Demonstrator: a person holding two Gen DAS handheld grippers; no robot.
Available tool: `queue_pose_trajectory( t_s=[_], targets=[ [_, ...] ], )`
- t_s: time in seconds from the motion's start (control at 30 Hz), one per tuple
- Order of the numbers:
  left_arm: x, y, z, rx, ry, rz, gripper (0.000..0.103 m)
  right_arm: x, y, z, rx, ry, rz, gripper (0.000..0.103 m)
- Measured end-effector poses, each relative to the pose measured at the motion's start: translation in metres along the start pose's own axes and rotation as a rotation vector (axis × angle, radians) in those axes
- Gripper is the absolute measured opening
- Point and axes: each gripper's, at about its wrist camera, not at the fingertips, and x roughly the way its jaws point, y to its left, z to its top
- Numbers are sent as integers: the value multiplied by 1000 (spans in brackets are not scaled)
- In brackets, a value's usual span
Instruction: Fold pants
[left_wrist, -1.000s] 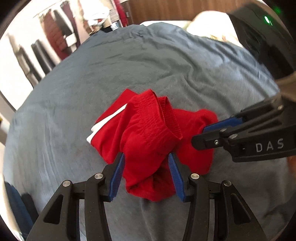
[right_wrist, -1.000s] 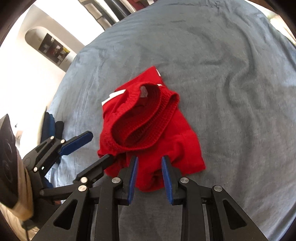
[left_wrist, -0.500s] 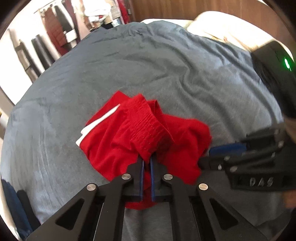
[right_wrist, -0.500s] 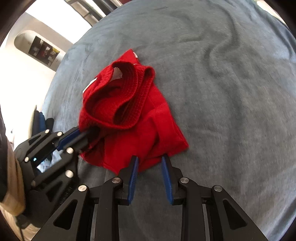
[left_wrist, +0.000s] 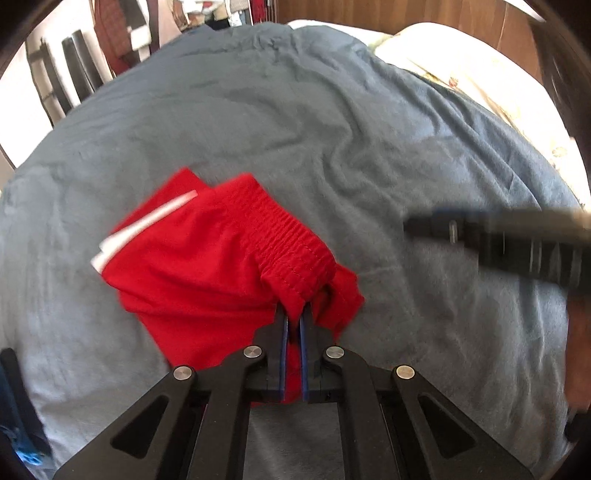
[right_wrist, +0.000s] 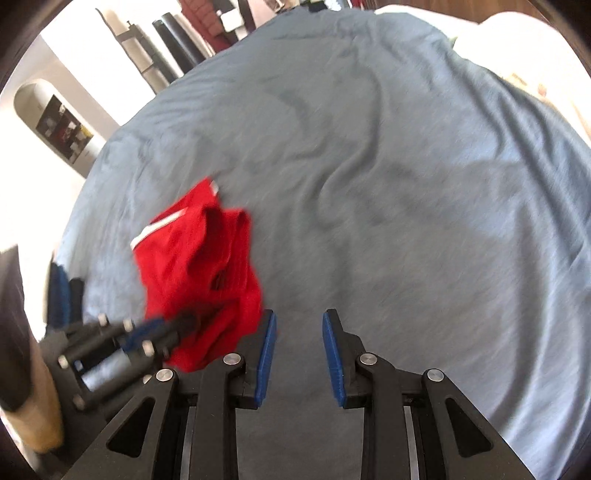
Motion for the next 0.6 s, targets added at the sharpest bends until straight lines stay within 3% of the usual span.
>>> queue_pose_trajectory(
  t_s=[0.07,0.2,0.27,0.33,0.47,0.6],
  targets=[
    [6,4,-4,-25,15,-24,11,1,-1,13,-25,-22,-12,28],
    [5,12,-10,-46,28,-70,42,10,8,36,-61,-28,35,28],
    [-8,15,-13,-32,-2,-52,47,18,19,48,-71,-25,91,28],
    [-30,22,-18,1,-60,-29,61,25,31,57,-79,-21,135,34],
    [-61,52,-24,58,-155,95,62,35,54,64,-91,-24,182,37],
    [-55,100,-18,88,-184,181,61,46,72,63,-124,-14,156,37]
  ],
)
